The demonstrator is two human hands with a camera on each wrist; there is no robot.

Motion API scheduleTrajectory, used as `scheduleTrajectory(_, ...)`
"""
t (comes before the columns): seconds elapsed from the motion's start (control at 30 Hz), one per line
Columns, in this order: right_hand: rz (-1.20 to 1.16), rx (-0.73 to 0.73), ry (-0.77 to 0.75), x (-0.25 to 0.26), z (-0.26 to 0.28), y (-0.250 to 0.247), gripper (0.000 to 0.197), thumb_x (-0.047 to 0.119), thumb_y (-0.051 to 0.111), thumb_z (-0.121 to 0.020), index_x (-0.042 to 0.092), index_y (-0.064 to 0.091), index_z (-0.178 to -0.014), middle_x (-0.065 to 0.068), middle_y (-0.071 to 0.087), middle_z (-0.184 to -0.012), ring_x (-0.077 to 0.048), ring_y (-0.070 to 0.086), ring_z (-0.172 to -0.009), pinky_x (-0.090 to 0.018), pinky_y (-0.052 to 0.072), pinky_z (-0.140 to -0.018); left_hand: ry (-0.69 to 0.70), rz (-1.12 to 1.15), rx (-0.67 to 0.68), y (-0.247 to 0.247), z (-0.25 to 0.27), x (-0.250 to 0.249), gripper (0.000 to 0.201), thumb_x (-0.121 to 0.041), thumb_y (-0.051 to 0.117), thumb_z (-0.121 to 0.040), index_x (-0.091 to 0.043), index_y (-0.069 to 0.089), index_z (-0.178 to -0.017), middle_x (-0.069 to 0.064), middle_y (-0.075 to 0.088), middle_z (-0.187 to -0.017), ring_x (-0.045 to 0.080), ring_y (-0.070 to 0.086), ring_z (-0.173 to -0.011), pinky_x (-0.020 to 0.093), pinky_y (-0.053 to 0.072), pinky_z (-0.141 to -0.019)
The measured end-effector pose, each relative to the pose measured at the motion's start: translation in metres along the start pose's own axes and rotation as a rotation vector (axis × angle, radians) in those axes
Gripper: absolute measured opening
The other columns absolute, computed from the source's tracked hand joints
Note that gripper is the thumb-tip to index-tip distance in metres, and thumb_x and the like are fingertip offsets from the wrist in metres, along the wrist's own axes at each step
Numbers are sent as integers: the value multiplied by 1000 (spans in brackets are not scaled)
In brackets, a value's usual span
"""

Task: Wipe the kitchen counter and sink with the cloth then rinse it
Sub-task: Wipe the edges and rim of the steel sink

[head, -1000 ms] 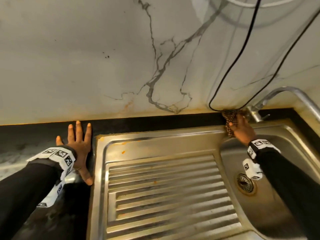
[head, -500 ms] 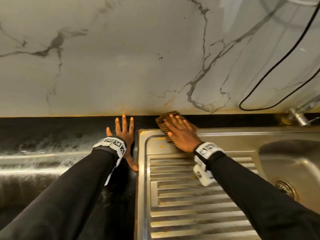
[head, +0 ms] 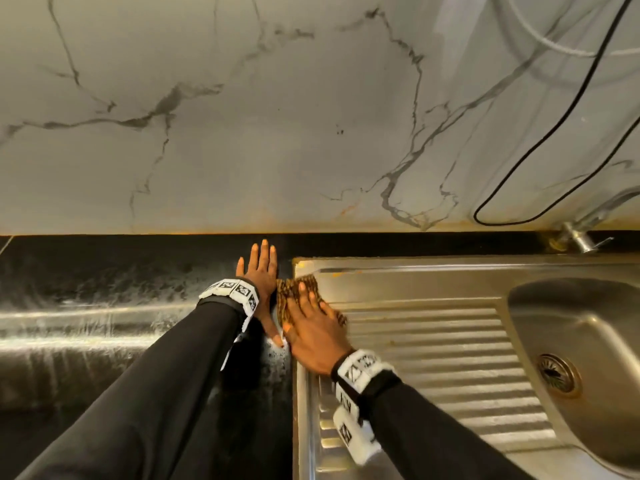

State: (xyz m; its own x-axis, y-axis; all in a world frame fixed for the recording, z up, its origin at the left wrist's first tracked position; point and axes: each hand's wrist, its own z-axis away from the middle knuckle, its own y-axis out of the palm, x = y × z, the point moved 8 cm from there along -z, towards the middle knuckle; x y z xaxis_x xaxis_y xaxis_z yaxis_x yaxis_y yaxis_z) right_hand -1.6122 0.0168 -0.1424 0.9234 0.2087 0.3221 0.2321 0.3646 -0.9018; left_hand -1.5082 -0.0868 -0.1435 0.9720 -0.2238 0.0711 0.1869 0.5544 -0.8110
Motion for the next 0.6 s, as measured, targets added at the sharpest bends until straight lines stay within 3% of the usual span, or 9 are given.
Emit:
scheduleTrajectory(0.07,50,0,17,2,8,2,66,39,31,-104,13,11,-161,-19,-5,-168,-33,2,-156,-51,4,-124,24,-70,54,0,9,0,186,-74,89,-32,-2,-39,-147,15,-50,-146,38,-34,-147,61,-3,-123)
scheduleTrajectory(0.17,26,-33,31,-2,-16,-5,66,39,31,-106,13,4,-162,-18,-16,-166,-33,-11,-155,-49,-7,-124,13,55,-39,-1,13,-8,108,-39,60,-102,-6,-26,-158,17,-36,-163,35,-26,-154,56,-2,-127)
scheduleTrajectory(0.27,2,-80,25,-13,-55,-17,66,41,27,-108,13,1,-161,-14,-22,-165,-29,-22,-153,-47,-12,-124,-6,43,-100,-4,10,-10,92,-23,52,-106,-8,-22,-160,15,-32,-166,33,-23,-156,54,-1,-128)
scheduleTrajectory(0.33,73,-129,-14,-18,-65,-21,65,42,27,-107,14,6,-162,-13,-14,-168,-28,-15,-155,-43,-11,-125,-37,-14,-30,2,5,-5,134,-39,81,-86,-8,-28,-157,16,-39,-161,35,-27,-154,56,-1,-127)
scheduleTrajectory(0.37,79,-135,-38,-20,-66,-24,63,41,26,-107,15,9,-162,-11,-9,-169,-26,-11,-156,-42,-9,-125,-47,-45,31,6,3,-2,165,-54,94,-59,-6,-33,-153,17,-43,-158,38,-30,-152,58,-2,-125)
scheduleTrajectory(0.43,71,-140,-79,-35,-58,-36,59,37,28,-107,21,14,-162,-4,0,-170,-21,-2,-157,-41,-3,-126,-62,-49,79,8,1,-4,203,-82,81,-5,-2,-36,-150,22,-45,-156,42,-33,-149,63,-3,-122)
scheduleTrajectory(0.47,98,-145,-82,-50,-52,-45,57,35,30,-107,23,17,-161,-2,4,-170,-20,2,-157,-41,-1,-126,-81,-31,85,6,-1,-8,206,-87,72,4,0,-36,-149,24,-43,-157,44,-32,-149,65,-2,-122)
scheduleTrajectory(0.53,168,-156,-51,-87,-41,-61,57,30,40,-105,24,24,-159,-3,13,-169,-22,12,-156,-42,5,-126,-129,35,84,3,-2,-13,191,-82,87,-28,2,-34,-150,27,-39,-158,48,-25,-151,66,3,-122)
scheduleTrajectory(0.6,140,-234,108,-141,-25,-85,47,28,44,-103,23,43,-150,-7,34,-162,-29,33,-147,-43,24,-121,-174,64,-24,-3,-8,-19,132,-46,77,-88,3,-24,-156,30,-32,-161,48,-18,-154,64,8,-125)
